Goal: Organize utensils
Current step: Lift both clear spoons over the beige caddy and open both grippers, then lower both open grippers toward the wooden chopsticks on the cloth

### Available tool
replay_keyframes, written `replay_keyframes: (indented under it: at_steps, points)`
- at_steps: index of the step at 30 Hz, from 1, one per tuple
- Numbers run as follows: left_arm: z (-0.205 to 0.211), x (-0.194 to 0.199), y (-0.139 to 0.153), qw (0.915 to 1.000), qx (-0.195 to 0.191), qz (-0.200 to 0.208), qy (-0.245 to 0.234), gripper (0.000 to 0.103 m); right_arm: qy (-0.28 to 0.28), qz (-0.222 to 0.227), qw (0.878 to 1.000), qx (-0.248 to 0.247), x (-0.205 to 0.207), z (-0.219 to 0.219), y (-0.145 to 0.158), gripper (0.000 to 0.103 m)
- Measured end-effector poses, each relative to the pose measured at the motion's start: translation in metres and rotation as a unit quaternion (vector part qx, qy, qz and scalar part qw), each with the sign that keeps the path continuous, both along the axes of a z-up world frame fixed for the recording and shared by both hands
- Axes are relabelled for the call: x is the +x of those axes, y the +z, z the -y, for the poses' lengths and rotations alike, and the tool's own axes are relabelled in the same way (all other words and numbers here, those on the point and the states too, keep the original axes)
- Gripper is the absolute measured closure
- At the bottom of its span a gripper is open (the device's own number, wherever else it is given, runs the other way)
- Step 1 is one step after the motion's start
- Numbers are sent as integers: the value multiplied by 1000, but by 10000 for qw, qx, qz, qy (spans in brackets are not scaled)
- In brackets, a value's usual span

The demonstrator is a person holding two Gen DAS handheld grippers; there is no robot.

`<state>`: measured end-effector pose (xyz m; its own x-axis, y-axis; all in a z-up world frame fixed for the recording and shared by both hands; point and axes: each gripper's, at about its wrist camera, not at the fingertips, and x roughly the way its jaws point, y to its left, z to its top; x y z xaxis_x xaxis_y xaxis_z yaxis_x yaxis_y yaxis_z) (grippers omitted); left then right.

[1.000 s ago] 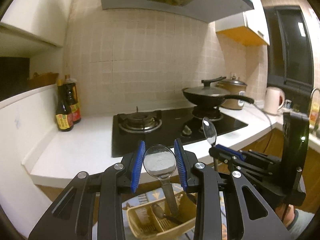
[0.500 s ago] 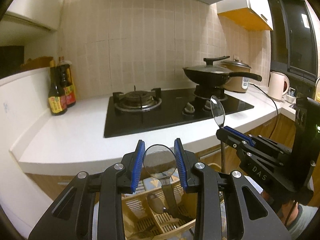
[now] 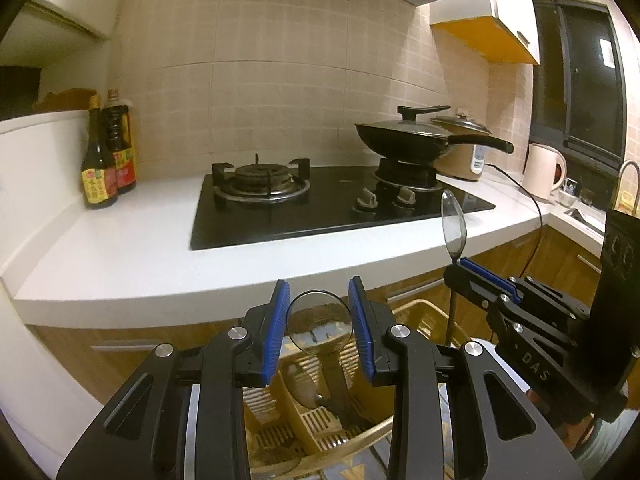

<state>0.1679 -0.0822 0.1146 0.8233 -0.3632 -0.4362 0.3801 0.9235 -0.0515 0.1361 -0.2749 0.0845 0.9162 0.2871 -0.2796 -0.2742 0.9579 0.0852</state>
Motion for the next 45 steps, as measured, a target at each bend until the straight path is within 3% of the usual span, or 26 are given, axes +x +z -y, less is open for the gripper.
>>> replay_keyframes:
  at_steps: [4, 7, 9, 10, 12, 14, 17, 19, 27, 30, 33, 36, 40, 45]
  points:
    - [-1, -5, -3, 10000, -12, -11, -53, 72, 71, -24, 9999, -85, -11, -1, -3, 92]
    - [-6, -9, -4, 9998, -131, -82, -79, 59, 214, -227, 9994, -163, -18, -1, -3, 86]
    - [-11, -13, -3, 9997, -203, -74, -107, 53, 430, -394, 9982, -159, -23, 1, -4, 44]
    - [-13, -17, -2, 9997, -217, -71, -99, 52, 442, -386, 9982, -147, -29, 3, -4, 40]
    - [-17, -23, -1, 9997, -212, -105, -118, 49, 424, -380, 9983, -140, -42, 7, -3, 40]
    - [-22, -35, 0, 9994, -207, -193, -182, 39, 480, -566, 9972, -135, -48, 12, -3, 40]
    - [-32, -54, 2, 9982, -334, -379, -309, 27, 420, -993, 9936, -340, -59, 14, -3, 36]
    - [-40, -66, 2, 9973, -398, -536, -289, 25, 444, -1376, 9879, -568, -65, 11, -5, 33]
    - [-66, -101, -26, 9906, -212, -1347, 79, 25, 160, -2655, 9496, -1656, -87, -12, -33, 28]
    - [-74, -107, -53, 9812, -80, -1915, 224, 26, 193, -3079, 9369, -1642, -89, -12, -45, 25]
    - [-80, -110, -76, 9706, -94, -2402, 112, 29, 244, -3324, 9321, -1419, -92, -7, -52, 24]
    - [-76, -113, -94, 9625, 39, -2711, -54, 38, 186, -3463, 9291, -1286, -93, -1, -55, 23]
    - [-63, -120, -115, 9552, 449, -2916, -244, 49, 59, -3480, 9245, -1555, -96, -2, -60, 24]
    - [-53, -122, -134, 9478, 781, -3078, -291, 58, 55, -3664, 9171, -1572, -95, -1, -71, 38]
